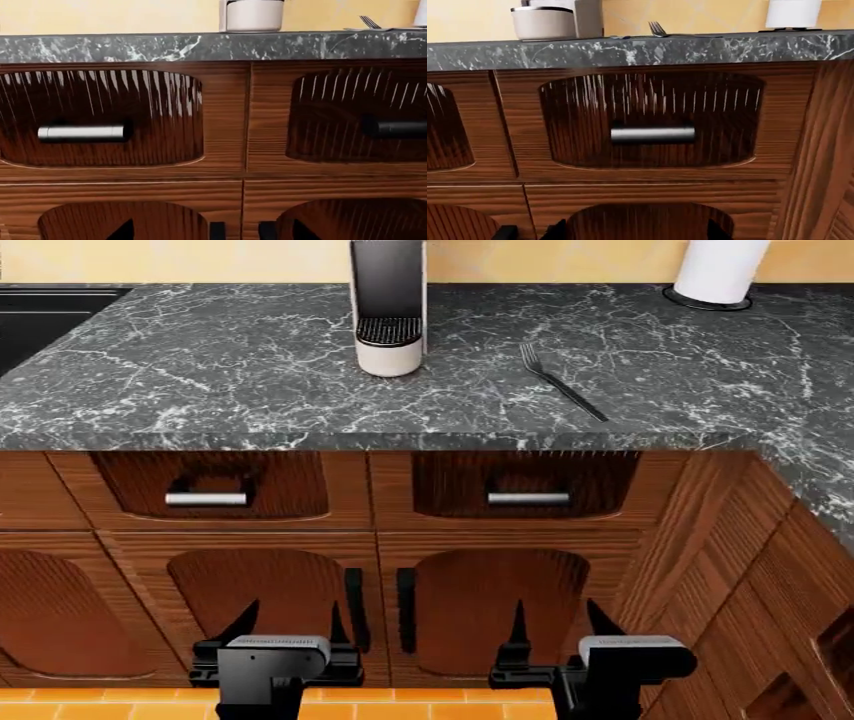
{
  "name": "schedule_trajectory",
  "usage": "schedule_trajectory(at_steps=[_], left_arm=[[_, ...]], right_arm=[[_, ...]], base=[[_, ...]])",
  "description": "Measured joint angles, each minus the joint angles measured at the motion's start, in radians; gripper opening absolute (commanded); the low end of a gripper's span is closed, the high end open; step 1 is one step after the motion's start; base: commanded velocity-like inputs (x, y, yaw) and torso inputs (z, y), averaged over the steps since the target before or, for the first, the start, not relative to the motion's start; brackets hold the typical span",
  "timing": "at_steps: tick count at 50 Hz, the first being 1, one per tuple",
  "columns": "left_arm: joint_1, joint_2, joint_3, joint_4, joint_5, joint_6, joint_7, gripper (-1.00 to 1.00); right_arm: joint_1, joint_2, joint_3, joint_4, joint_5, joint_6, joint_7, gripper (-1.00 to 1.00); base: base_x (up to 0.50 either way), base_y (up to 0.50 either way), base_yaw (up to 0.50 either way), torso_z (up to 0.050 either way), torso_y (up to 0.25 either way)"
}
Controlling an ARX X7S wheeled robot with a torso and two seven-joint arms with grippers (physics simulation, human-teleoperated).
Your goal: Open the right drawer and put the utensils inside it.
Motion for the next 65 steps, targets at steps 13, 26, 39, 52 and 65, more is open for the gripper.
schedule_trajectory(at_steps=[13,26,39,52,65], left_arm=[[-0.002,-0.011,0.018,0.002,-0.016,-0.002,-0.014,1.00],[-0.001,-0.027,0.031,0.005,-0.028,0.004,-0.024,1.00],[-0.004,-0.038,0.042,0.004,-0.037,0.009,-0.035,1.00],[-0.006,-0.048,0.051,0.008,-0.048,0.007,-0.045,1.00],[-0.004,-0.054,0.057,0.006,-0.067,0.013,-0.049,1.00]], right_arm=[[0.002,0.017,-0.014,-0.002,0.008,0.002,0.022,1.00],[0.002,0.025,-0.028,-0.005,0.012,0.006,0.047,1.00],[0.004,0.035,-0.043,-0.006,0.017,0.011,0.062,1.00],[0.006,0.044,-0.057,-0.006,0.021,0.014,0.076,1.00],[0.012,0.049,-0.070,0.000,0.023,0.022,0.091,1.00]], base=[[0.00,-0.31,0.00,0.000,0.000],[0.00,0.00,0.00,0.041,0.000],[0.00,0.00,0.00,0.050,0.000],[0.00,0.00,0.00,0.050,0.000],[0.15,0.00,0.00,0.019,0.000]])
